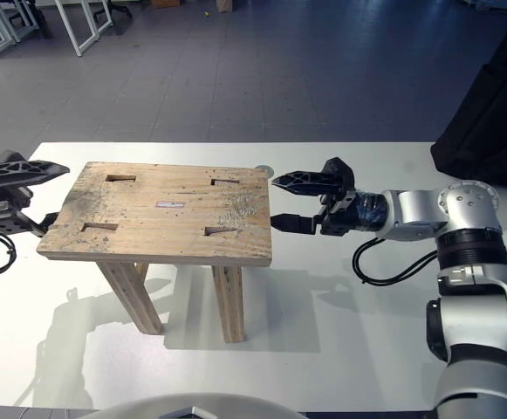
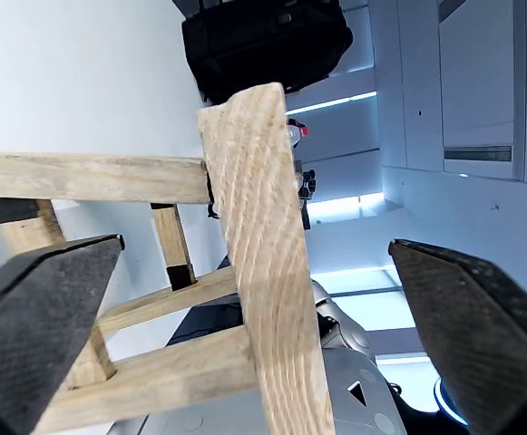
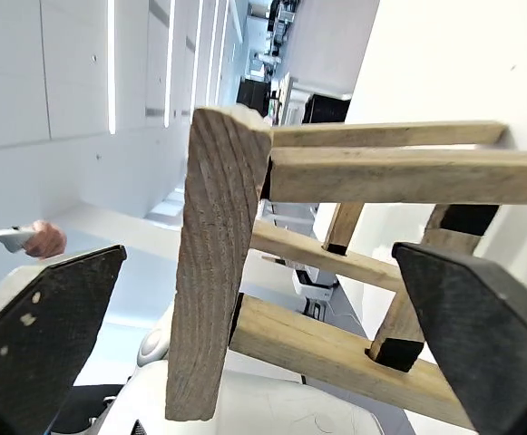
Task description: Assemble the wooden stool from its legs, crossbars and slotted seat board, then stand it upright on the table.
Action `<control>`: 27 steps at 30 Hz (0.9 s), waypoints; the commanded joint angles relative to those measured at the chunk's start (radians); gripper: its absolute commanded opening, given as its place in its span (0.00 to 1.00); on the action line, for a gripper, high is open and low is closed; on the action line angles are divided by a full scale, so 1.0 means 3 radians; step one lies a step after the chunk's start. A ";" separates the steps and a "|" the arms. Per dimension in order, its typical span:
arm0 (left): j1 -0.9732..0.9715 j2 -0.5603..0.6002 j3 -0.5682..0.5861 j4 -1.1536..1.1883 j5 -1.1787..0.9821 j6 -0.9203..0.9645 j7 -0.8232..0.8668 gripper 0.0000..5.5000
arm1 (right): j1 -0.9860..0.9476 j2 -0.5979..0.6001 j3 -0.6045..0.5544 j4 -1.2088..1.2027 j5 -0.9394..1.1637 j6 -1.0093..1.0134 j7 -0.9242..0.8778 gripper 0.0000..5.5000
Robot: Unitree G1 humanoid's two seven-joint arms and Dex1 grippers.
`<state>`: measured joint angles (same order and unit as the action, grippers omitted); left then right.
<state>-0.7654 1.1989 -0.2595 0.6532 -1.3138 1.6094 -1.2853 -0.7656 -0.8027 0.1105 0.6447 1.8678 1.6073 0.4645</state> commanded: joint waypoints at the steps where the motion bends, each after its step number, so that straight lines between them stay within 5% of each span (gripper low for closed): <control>1: 0.0181 0.0205 0.0263 -0.0116 0.0052 0.0016 0.0014 1.00 | 0.0126 -0.0132 -0.0267 -0.0115 -0.0249 0.0010 0.0110 0.99; 4: 0.0399 0.0137 0.0959 -0.0062 0.0286 -0.0477 0.0442 1.00 | 0.0478 -0.0094 -0.0712 -0.0799 -0.0691 -0.0516 0.0238 0.99; 7: 0.0897 -0.0728 0.2012 -0.0844 0.0863 -0.2172 0.2190 1.00 | 0.0819 0.0437 -0.1082 -0.1571 -0.1223 -0.1588 -0.0142 0.99; 9: 0.1260 -0.1450 0.2273 -0.1503 0.1116 -0.2761 0.3088 1.00 | 0.0845 0.0934 -0.1012 -0.1744 -0.1723 -0.2270 -0.0684 0.99; 13: 0.1649 -0.2274 0.1795 -0.1882 0.2296 -0.4119 0.3977 1.00 | 0.0748 0.1363 -0.0546 -0.1468 -0.3123 -0.3591 -0.0942 0.99; 16: 0.1525 -0.2581 0.1653 -0.1686 0.2527 -0.4396 0.4019 1.00 | 0.0683 0.1499 -0.0093 -0.1146 -0.4241 -0.4460 -0.1144 0.99; 27: 0.1466 -0.2878 0.1550 -0.1625 0.3157 -0.4583 0.4123 1.00 | 0.0556 0.1821 -0.0091 -0.0459 -0.5447 -0.5102 -0.1317 0.99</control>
<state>-0.3160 0.3447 0.2049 0.1656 -0.3860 0.2337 -0.0527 -0.5679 -0.2720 0.0963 0.4874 0.2658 0.0892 0.0705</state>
